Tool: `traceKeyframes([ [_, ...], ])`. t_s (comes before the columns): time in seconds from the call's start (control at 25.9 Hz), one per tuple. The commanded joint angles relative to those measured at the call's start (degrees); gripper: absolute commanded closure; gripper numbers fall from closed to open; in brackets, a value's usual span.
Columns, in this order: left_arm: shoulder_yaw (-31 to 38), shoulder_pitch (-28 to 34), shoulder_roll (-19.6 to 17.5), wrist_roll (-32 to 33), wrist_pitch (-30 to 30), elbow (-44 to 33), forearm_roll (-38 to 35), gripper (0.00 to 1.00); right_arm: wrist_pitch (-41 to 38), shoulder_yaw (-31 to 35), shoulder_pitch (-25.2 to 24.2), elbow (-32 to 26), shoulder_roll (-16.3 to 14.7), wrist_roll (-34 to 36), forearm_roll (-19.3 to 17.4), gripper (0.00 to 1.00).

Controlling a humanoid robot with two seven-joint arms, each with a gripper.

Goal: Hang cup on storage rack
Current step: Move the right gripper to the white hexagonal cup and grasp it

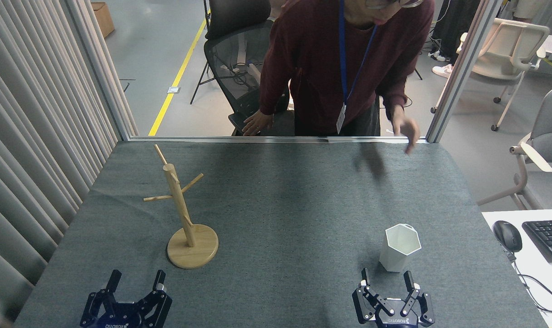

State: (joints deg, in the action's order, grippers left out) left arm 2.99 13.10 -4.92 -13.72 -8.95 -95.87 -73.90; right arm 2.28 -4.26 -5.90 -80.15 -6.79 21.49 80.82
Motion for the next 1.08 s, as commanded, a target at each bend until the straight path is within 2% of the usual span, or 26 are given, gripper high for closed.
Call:
traceKeyframes([
  [0.0, 0.00, 0.00, 0.00, -0.08, -0.01, 0.07, 0.07, 0.01, 0.01, 0.04, 0.01, 0.08, -0.15, -0.04, -0.04, 0.02],
  [0.12, 0.00, -0.09, 0.26, -0.08, 0.07, 1.22, 0.07, 0.01, 0.01, 0.22, 0.18, 1.58, -0.32, -0.04, -0.31, 0.02],
  [0.27, 0.09, -0.35, 0.26, -0.08, 0.16, 2.36, 0.16, 0.01, -0.17, 4.35, 3.26, 6.41, -0.50, -0.13, 0.13, 0.02],
  [0.69, 0.09, -0.27, 0.35, -0.08, 0.16, 2.27, 0.16, 0.01, -0.26, 4.70, 10.03, 15.38, -2.96, -0.22, 0.04, 0.02],
  [1.04, 0.09, -0.09, 0.26, -0.16, 0.07, 2.18, 0.34, 0.01, -0.26, 4.70, 13.72, 18.54, -3.66, -0.22, 0.04, 0.02],
])
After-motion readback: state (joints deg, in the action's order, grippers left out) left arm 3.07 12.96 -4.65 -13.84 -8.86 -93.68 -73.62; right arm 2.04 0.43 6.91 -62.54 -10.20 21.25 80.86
